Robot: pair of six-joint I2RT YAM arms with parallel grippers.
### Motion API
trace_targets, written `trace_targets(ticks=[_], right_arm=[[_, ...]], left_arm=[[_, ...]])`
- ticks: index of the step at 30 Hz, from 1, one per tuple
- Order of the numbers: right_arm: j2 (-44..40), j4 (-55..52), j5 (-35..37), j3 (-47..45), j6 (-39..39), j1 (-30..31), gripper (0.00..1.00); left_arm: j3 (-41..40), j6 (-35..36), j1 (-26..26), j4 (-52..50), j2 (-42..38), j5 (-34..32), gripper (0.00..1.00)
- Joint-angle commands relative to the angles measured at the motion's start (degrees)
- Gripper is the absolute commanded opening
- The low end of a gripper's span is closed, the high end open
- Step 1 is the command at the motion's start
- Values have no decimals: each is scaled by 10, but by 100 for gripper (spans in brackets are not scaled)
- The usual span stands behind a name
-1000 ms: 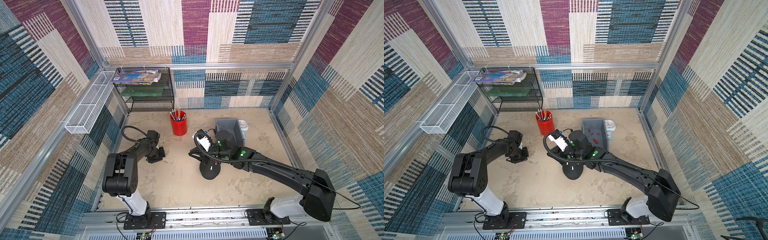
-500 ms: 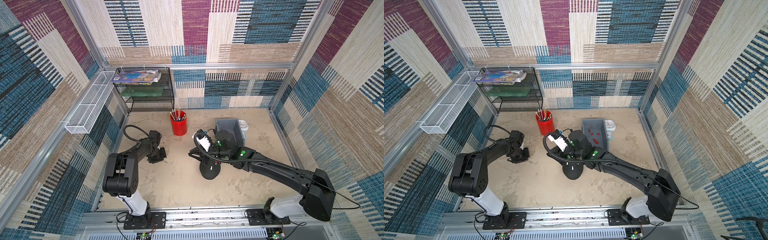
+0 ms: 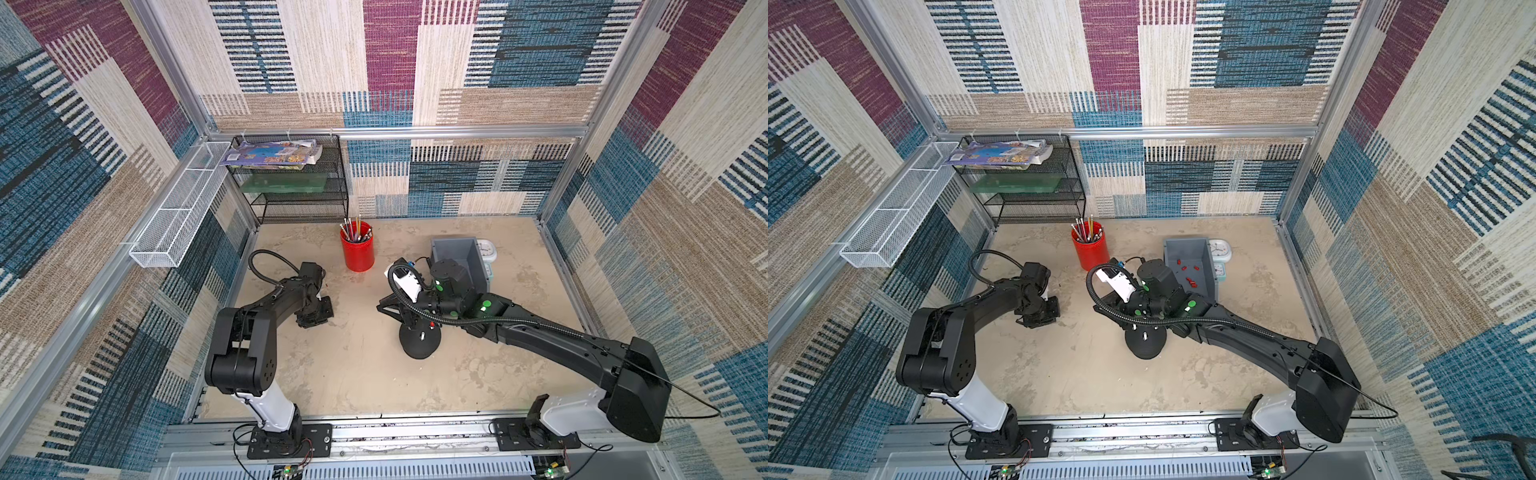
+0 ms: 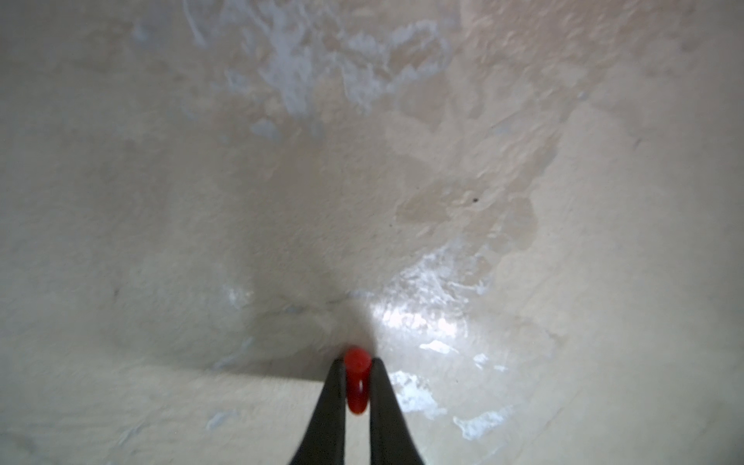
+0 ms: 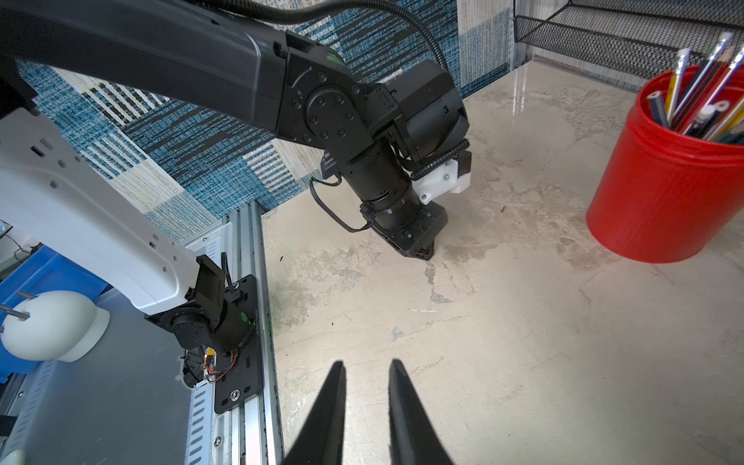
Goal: Cover the protruding screws with screw protection sleeves
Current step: Pick up the screw protection sleeve from the center of the board.
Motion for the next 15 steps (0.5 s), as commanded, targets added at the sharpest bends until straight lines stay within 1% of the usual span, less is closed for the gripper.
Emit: trace_targets(ticks=[1, 5, 15], right_arm=[[-1, 18, -7, 2, -2, 0, 22], [-2, 23, -10, 1, -1, -1, 22], [-1, 25, -9, 0, 2, -2, 22]], left_arm=[[0, 7, -1, -24, -3, -7, 15], [-2, 8, -3, -23, -7, -5, 14], [-7, 8, -4, -22, -18, -5, 8]])
